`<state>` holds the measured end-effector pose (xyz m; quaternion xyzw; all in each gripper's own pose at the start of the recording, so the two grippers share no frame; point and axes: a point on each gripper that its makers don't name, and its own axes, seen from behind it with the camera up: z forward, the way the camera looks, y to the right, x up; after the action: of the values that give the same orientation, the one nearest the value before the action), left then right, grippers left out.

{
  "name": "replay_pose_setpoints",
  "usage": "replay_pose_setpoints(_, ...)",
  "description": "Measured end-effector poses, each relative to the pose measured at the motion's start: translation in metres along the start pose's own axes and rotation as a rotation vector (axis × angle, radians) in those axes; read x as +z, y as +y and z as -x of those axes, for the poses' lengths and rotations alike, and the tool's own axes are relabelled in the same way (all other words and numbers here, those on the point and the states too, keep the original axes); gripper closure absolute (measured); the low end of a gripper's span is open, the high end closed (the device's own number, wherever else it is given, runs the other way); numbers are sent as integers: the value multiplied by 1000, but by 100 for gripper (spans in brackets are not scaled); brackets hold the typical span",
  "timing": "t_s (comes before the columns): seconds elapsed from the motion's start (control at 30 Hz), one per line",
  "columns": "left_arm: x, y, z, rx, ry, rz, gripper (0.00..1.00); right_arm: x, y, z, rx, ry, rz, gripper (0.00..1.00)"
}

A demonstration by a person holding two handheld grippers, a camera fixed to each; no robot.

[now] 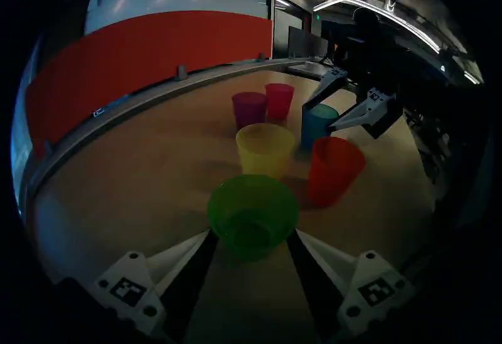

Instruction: Pour water

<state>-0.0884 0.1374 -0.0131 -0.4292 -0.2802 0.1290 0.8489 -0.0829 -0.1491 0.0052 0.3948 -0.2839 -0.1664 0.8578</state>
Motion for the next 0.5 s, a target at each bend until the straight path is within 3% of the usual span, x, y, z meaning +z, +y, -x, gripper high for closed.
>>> replay_pose_setpoints(0.5,0,0,0,-26,-13,10,14,-3,-1,6,-11,-14,7,0)
